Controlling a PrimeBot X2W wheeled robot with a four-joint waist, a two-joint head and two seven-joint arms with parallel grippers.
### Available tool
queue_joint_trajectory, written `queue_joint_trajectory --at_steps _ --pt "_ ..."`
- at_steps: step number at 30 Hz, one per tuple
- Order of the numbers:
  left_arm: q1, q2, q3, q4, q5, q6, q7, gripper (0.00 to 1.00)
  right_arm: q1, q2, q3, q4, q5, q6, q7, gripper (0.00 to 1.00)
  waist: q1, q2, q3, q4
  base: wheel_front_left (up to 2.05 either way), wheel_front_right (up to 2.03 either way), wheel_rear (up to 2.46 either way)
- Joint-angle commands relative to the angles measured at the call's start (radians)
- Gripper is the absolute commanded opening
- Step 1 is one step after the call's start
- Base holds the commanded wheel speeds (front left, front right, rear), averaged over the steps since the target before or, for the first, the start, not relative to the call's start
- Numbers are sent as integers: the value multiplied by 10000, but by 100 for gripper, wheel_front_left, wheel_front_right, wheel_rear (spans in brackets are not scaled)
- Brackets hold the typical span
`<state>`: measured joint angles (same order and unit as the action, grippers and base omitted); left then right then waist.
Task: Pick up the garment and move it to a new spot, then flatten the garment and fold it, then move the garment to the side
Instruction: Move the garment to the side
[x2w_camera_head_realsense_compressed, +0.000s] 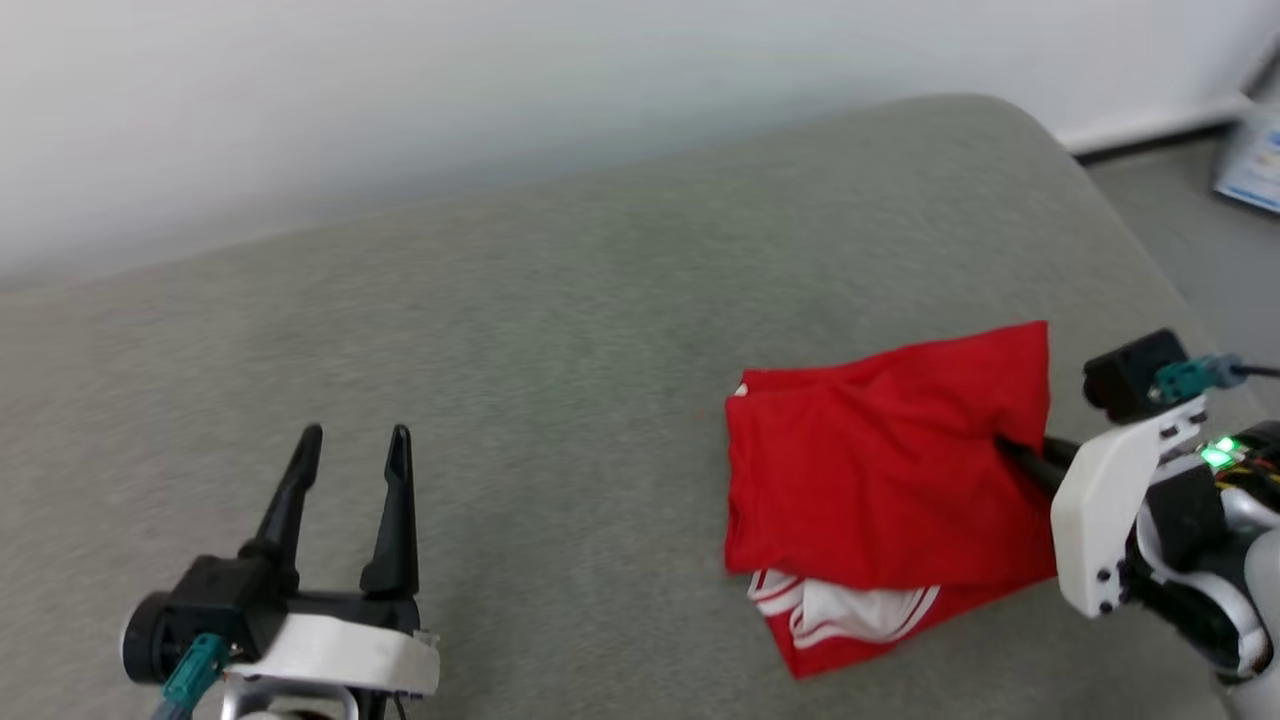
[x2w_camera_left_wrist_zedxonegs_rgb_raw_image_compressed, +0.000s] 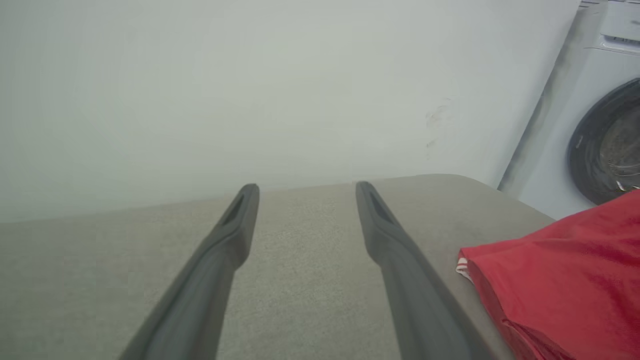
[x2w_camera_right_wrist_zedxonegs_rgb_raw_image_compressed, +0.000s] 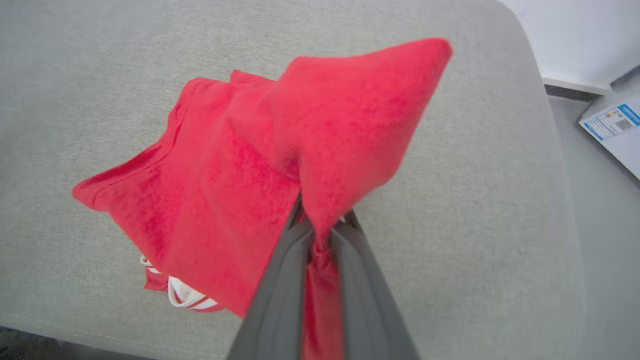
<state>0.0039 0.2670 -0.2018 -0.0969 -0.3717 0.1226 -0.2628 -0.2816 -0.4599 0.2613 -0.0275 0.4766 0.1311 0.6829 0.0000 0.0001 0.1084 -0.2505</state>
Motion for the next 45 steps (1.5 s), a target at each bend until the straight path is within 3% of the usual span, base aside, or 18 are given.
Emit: queue_joint_trajectory --at_steps 1,7,11,23,28,29,30,31,32,38,45 --pt "-295 123 -13 -139 112 -60 34 100 -358 119 -106 280 -44 -7 -112 0 0 -1 917 -1327 0 0 0" --pt "-846 468 -135 -625 360 -230 332 100 -1327 110 -165 1437 -41 -7 -913 0 0 -1 1838 -2027 0 0 0" --pt "-1347 791 -294 -1075 585 -381 769 100 -2212 222 -409 2589 -114 -9 -1849 0 0 -1 2683 -2146 0 0 0" --pt "-2650 1501 -433 -2309 891 -822 1624 100 -4808 -30 -2366 6027 -2178 -9 -4845 0 0 -1 4912 -1543 0 0 0" --pt "-3078 1614 -530 -2600 979 -948 1793 100 -5477 417 -3393 6998 -3067 -9 -5998 0 0 -1 5418 -1324 0 0 0" --pt "-3130 1622 -543 -2628 981 -948 1794 100 -5521 472 -3564 7212 -3302 -7 -6113 4 0 -1 5472 -1292 0 0 0" --pt "-3174 1634 -554 -2650 982 -958 1805 100 -5600 540 -3784 7418 -3444 -9 -6262 20 0 -1 5510 -1261 0 0 0" --pt "-3207 1637 -568 -2663 978 -967 1800 100 -5662 626 -4004 7636 -3633 -9 -6360 50 0 -1 5527 -1237 0 0 0" --pt "-3224 1636 -571 -2665 968 -973 1784 100 -5700 671 -4172 7837 -3870 -9 -6457 98 0 -1 5532 -1210 0 0 0" --pt "-3096 1552 -610 -2403 877 -926 1593 100 -5735 856 -5338 8645 -5053 -9 -6863 100 0 -1 5211 -1103 0 0 0" --pt "-2683 1255 -709 -1852 749 -747 1162 100 -5195 1012 -6099 8395 -5760 -9 -7520 100 0 -1 4096 -923 0 0 0"
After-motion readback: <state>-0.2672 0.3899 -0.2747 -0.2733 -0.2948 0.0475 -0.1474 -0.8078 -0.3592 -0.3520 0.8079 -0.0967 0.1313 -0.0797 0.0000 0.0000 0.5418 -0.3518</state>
